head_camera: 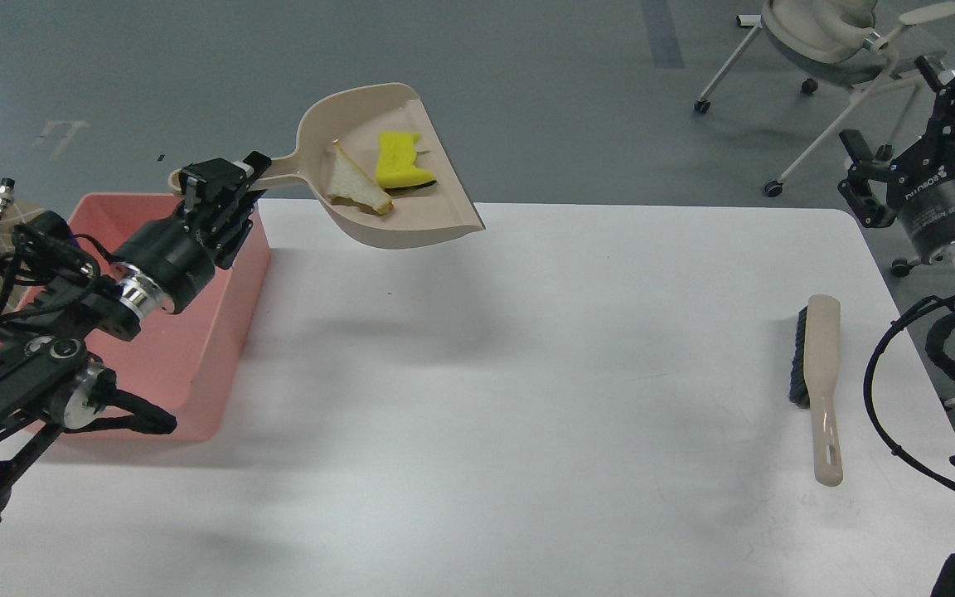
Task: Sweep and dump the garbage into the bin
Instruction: 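Lift the loaded dustpan with the left gripper over the pink bin, then tilt the dustpan with the left gripper to dump garbage into the bin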
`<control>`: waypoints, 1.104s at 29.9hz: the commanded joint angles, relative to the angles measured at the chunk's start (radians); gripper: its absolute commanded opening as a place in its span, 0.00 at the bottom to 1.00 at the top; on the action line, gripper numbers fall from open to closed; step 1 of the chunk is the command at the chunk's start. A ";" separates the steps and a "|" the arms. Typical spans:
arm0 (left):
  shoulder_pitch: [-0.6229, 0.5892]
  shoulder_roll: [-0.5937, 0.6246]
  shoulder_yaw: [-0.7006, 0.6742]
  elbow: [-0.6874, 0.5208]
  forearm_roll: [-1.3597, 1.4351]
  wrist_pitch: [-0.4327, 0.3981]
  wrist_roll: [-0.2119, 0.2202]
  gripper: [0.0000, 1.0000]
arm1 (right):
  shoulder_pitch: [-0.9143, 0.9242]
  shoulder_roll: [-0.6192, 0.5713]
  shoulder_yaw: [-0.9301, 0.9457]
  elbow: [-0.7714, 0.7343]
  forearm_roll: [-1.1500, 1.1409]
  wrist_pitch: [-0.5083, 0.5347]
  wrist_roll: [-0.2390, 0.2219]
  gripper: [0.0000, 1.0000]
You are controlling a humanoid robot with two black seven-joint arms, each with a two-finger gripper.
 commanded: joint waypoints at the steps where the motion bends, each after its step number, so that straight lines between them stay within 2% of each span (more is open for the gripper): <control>1: 0.092 0.042 -0.079 -0.049 -0.002 -0.015 0.000 0.14 | -0.003 -0.001 0.001 -0.027 0.017 0.000 0.003 1.00; 7: 0.262 0.104 -0.241 -0.080 -0.002 -0.073 -0.001 0.14 | -0.001 -0.003 0.001 -0.050 0.026 0.000 0.003 1.00; 11: 0.388 0.113 -0.402 -0.077 -0.002 -0.156 0.000 0.14 | 0.000 -0.003 0.001 -0.074 0.026 0.000 0.003 1.00; 23: 0.670 0.182 -0.691 -0.062 0.000 -0.315 -0.001 0.14 | -0.004 -0.006 0.001 -0.079 0.034 0.000 0.005 1.00; 27: 0.715 0.190 -0.766 -0.030 0.014 -0.369 0.008 0.15 | -0.007 -0.004 0.001 -0.079 0.034 0.000 0.005 1.00; 33: 0.724 0.272 -0.785 0.133 0.014 -0.455 -0.001 0.15 | -0.012 -0.006 0.001 -0.079 0.034 0.000 0.006 1.00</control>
